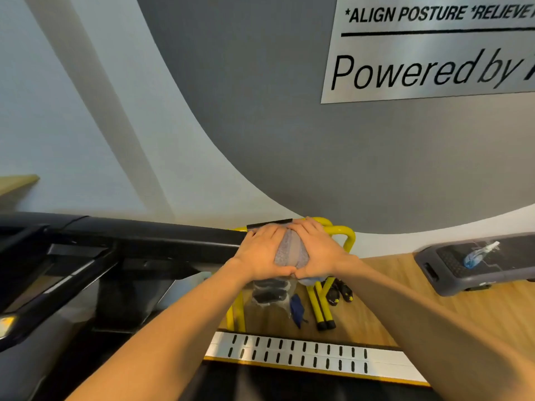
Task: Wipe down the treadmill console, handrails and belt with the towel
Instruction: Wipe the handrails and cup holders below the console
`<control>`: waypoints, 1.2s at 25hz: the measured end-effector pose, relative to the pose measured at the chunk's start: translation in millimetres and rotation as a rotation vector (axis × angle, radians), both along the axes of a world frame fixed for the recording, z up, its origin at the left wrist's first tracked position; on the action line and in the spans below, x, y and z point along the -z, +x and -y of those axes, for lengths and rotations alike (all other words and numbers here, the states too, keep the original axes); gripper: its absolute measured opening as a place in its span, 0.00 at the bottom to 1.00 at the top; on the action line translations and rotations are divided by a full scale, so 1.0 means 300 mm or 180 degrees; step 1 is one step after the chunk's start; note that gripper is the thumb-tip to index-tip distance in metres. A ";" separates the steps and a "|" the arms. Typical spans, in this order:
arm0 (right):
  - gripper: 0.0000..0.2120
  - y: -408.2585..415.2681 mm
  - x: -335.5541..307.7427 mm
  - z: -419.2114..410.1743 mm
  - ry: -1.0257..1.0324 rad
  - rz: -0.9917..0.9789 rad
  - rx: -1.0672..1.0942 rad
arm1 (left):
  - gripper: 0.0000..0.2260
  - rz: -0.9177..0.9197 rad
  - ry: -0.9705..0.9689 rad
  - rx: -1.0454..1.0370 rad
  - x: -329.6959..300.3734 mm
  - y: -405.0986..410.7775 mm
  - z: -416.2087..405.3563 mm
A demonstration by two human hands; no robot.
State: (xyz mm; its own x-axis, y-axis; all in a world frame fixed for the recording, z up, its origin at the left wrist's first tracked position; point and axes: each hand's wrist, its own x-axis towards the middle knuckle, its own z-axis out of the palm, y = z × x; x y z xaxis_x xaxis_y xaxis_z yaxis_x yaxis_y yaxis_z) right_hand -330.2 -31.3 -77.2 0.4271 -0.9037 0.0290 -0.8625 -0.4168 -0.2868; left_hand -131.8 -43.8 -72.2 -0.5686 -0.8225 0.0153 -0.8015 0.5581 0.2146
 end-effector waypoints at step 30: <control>0.51 1.462 -0.252 0.313 0.0823 -0.0438 -0.3381 | 0.40 0.0276 -0.0081 -0.2744 -0.242 1.162 -0.259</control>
State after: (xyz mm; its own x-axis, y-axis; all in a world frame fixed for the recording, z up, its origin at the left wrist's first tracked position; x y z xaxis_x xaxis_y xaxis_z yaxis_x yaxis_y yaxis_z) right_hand 108.5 -125.2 -1.6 0.9754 -0.0462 -0.2157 -0.1317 -0.9064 -0.4014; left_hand 216.7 34.0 0.5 0.2531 -0.9671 0.0250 -0.9602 -0.2480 0.1289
